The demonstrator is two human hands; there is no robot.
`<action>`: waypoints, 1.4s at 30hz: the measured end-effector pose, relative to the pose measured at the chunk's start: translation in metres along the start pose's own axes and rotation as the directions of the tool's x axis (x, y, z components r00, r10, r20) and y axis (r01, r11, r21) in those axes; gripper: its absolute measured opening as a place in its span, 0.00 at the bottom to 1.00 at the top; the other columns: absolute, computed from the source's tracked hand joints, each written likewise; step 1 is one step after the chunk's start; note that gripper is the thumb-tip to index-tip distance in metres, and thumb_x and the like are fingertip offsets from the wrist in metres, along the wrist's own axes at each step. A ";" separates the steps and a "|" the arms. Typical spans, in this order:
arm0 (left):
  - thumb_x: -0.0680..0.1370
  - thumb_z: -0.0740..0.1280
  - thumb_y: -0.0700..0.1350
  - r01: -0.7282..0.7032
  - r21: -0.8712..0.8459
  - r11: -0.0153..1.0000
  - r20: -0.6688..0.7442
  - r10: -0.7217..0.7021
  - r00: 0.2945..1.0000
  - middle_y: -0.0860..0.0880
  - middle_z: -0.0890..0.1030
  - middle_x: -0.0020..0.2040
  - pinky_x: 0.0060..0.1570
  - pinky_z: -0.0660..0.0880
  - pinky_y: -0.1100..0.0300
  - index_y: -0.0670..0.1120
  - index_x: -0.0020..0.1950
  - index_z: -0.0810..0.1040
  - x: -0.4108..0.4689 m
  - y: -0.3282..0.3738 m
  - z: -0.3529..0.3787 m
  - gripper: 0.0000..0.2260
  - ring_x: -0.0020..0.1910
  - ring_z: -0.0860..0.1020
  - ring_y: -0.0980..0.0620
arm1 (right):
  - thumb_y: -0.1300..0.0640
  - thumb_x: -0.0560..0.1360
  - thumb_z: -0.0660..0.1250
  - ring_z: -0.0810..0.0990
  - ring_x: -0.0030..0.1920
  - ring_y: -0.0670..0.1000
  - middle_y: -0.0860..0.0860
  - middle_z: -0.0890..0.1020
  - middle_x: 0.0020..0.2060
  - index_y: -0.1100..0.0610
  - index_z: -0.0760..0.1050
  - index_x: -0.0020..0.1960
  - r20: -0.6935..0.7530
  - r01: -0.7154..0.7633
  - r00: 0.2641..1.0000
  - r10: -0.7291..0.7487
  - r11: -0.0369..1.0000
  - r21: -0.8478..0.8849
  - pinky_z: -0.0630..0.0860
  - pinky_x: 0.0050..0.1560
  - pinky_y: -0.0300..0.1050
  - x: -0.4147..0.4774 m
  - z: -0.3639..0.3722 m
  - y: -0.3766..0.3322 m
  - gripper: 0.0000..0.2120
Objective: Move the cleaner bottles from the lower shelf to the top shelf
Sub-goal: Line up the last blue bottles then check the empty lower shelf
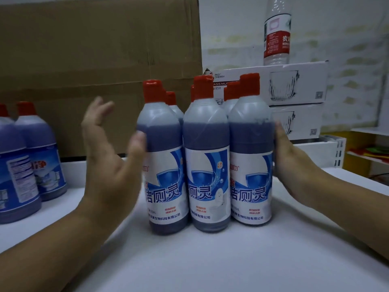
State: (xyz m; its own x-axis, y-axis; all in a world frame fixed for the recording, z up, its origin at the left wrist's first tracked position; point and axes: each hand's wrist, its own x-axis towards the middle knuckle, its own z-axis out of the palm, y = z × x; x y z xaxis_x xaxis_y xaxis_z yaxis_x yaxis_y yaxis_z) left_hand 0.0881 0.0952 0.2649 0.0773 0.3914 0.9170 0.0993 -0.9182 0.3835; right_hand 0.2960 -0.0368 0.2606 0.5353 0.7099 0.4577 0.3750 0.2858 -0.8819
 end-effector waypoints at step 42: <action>0.76 0.53 0.64 -0.731 0.557 0.394 0.569 0.459 0.682 0.47 0.51 0.78 0.69 0.44 0.32 0.50 0.76 0.54 -0.036 0.005 0.022 0.33 0.76 0.52 0.44 | 0.62 0.63 0.77 0.76 0.42 0.25 0.29 0.70 0.50 0.29 0.49 0.60 0.416 0.150 0.908 -0.041 0.961 -0.232 0.75 0.36 0.27 0.004 -0.020 0.001 0.46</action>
State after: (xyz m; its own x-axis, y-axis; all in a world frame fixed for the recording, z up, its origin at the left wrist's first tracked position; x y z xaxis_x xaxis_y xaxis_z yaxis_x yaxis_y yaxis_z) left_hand 0.1081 0.0777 0.2312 0.6631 -0.1199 0.7389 0.5357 -0.6134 -0.5803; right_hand 0.3138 -0.0467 0.2643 0.1559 0.9009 0.4051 0.6162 0.2319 -0.7527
